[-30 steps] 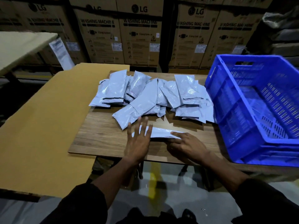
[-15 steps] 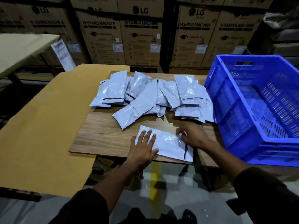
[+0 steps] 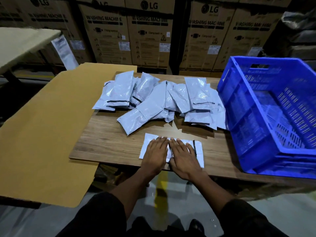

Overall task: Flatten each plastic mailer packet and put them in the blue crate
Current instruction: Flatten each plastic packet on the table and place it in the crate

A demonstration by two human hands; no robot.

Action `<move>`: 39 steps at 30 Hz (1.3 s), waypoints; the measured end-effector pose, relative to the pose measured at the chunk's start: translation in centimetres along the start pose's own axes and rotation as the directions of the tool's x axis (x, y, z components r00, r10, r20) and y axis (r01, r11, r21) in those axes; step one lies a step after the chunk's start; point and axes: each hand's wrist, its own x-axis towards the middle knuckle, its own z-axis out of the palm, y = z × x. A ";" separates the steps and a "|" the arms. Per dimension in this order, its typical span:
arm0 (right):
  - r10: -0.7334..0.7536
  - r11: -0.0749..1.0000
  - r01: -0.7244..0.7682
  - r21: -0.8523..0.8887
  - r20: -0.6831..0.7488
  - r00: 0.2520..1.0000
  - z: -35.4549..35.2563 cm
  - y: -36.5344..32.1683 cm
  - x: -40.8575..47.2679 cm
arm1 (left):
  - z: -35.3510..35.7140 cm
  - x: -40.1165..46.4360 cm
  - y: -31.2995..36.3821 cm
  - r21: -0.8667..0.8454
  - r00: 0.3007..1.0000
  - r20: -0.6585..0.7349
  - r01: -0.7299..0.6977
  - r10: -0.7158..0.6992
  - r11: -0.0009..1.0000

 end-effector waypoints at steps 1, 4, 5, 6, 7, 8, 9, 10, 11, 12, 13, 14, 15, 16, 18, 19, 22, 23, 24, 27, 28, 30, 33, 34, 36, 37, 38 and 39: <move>0.010 1.000 -0.010 0.005 0.021 1.000 -0.2 -0.1 0.1 | 0.1 -0.1 -0.2 0.020 1.000 0.012 0.011 -0.011 1.000; 0.028 0.999 -0.027 -0.017 0.047 0.999 -0.7 -0.3 0.1 | -0.2 -0.2 -0.5 0.076 0.998 0.045 0.033 -0.037 0.997; 0.035 0.999 -0.035 -0.023 0.041 0.999 -0.6 -0.3 0.1 | -0.3 -0.3 -0.5 0.087 0.998 0.044 0.036 -0.040 0.996; 0.050 0.998 -0.049 -0.026 0.033 0.998 -0.6 -0.3 0.1 | -0.4 -0.4 -0.6 0.097 0.999 0.035 0.036 -0.039 0.995; 0.072 0.997 -0.071 -0.021 0.028 0.997 -0.5 -0.3 0.1 | -0.4 -0.5 -0.7 0.107 0.999 0.025 0.040 -0.043 0.993; 0.095 0.995 -0.095 -0.016 0.026 0.995 -0.4 -0.5 0.2 | -0.5 -0.7 -0.8 0.114 0.998 0.018 0.051 -0.054 0.992; 0.115 0.993 -0.115 -0.012 0.022 0.993 -0.4 -0.5 0.3 | -0.5 -0.9 -1.0 0.111 0.998 0.013 0.067 -0.068 0.992; 0.129 0.992 -0.129 -0.011 0.011 0.992 -0.3 -0.6 0.2 | -0.5 -1.0 -1.1 0.102 0.997 0.011 0.081 -0.082 0.992; 0.140 0.990 -0.140 -0.014 -0.001 0.990 -0.3 -0.5 0.0 | -0.6 -1.0 -1.2 0.093 0.995 0.018 0.093 -0.095 0.991; 0.152 0.988 -0.153 -0.018 -0.013 0.988 -0.2 -0.2 -0.3 | -0.7 -1.1 -1.2 0.089 0.994 0.033 0.103 -0.106 0.991; 0.168 0.986 -0.168 -0.022 -0.022 0.986 -0.1 0.2 -0.6 | -0.7 -1.2 -1.2 0.090 0.992 0.046 0.110 -0.114 0.990; 0.180 0.983 -0.180 -0.019 -0.028 0.983 0.0 0.6 -0.9 | -0.8 -1.2 -1.1 0.091 0.991 0.055 0.115 -0.121 0.989; 0.186 0.982 -0.187 -0.012 -0.031 0.982 0.1 1.1 -1.2 | -0.8 -1.1 -1.0 0.088 0.990 0.066 0.119 -0.125 0.989; 0.189 0.982 -0.189 -0.007 -0.034 0.981 0.1 1.4 -1.4 | -0.9 -1.2 -1.0 0.087 0.989 0.079 0.121 -0.128 0.989; 0.199 0.980 -0.199 -0.005 -0.034 0.979 0.0 2.1 -1.8 | -1.0 -1.1 -0.9 0.099 0.985 0.105 0.125 -0.135 0.987; 0.209 0.978 -0.210 -0.011 -0.021 0.978 0.0 2.5 -2.0 | -1.2 -1.1 -0.9 0.108 0.981 0.129 0.133 -0.146 0.985; 0.237 0.971 -0.237 -0.033 0.005 0.971 0.1 3.9 -3.1 | -1.4 -1.3 -1.3 0.118 0.964 0.194 0.160 -0.181 0.980; 0.241 0.970 -0.240 -0.040 0.014 0.971 0.0 4.4 -3.4 | -1.6 -1.4 -1.4 0.122 0.960 0.204 0.168 -0.190 0.978; 0.242 0.970 -0.241 -0.044 0.031 0.970 -0.2 4.7 -3.6 | -1.8 -1.5 -1.7 0.127 0.955 0.219 0.176 -0.201 0.976; 0.259 0.966 -0.260 -0.008 0.108 0.960 -1.3 5.0 -3.5 | -1.9 -1.7 -2.3 0.135 0.948 0.233 0.191 -0.219 0.972; 0.270 0.962 -0.272 -0.003 0.107 0.957 -1.6 4.7 -3.4 | -2.1 -1.6 -2.2 0.131 0.948 0.226 0.199 -0.225 0.971; 0.223 0.974 -0.223 -0.050 -0.006 0.975 -1.9 3.7 -2.8 | -2.6 -1.0 -1.3 0.103 0.953 0.205 0.206 -0.223 0.973; 0.051 0.994 -0.055 -0.098 -0.040 0.998 -1.7 1.0 -0.9 | -1.7 -0.1 0.8 -0.107 0.989 0.117 0.101 -0.088 0.989; 0.018 0.996 -0.019 -0.082 -0.009 1.000 -1.5 0.1 -0.1 | -1.5 0.2 1.2 -0.152 0.989 0.120 0.100 -0.082 0.983; 0.010 0.998 -0.008 -0.059 0.043 0.999 -1.2 -0.9 0.9 | -0.9 0.3 0.9 -0.121 0.985 0.137 0.122 -0.105 0.985; 0.015 0.998 -0.012 -0.060 0.041 0.999 -1.0 -0.9 1.1 | -0.6 0.0 0.3 -0.074 0.989 0.109 0.105 -0.096 0.992; 0.019 0.997 -0.016 -0.072 0.037 0.999 -0.7 -0.6 1.0 | -0.5 -0.4 -0.3 -0.024 0.994 0.083 0.079 -0.076 0.997; 0.023 0.996 -0.020 -0.092 0.036 0.999 -0.3 -0.1 0.8 | -0.5 -0.9 -1.0 0.021 0.997 0.061 0.050 -0.051 0.999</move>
